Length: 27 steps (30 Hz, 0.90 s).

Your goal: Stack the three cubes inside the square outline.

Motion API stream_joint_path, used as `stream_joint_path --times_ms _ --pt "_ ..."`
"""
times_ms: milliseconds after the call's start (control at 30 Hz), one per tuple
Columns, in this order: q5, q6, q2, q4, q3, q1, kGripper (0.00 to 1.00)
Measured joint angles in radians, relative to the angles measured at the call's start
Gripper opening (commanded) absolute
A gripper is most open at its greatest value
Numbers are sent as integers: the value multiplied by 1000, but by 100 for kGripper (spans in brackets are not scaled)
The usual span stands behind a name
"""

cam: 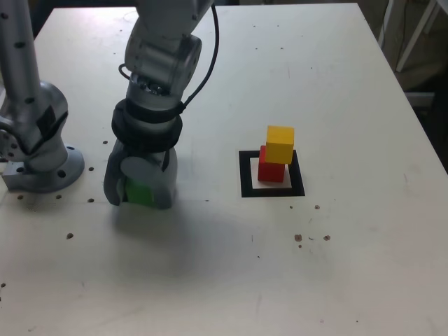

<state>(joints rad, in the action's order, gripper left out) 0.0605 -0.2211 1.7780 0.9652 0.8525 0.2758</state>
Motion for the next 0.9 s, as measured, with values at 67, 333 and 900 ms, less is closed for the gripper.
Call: stream_joint_path --times_ms 67,333,900 --pt "-2 0 -1 7 2 0 27" --pt "-45 0 -17 123 70 0 27" --pt "-140 108 -22 555 558 -3 27"
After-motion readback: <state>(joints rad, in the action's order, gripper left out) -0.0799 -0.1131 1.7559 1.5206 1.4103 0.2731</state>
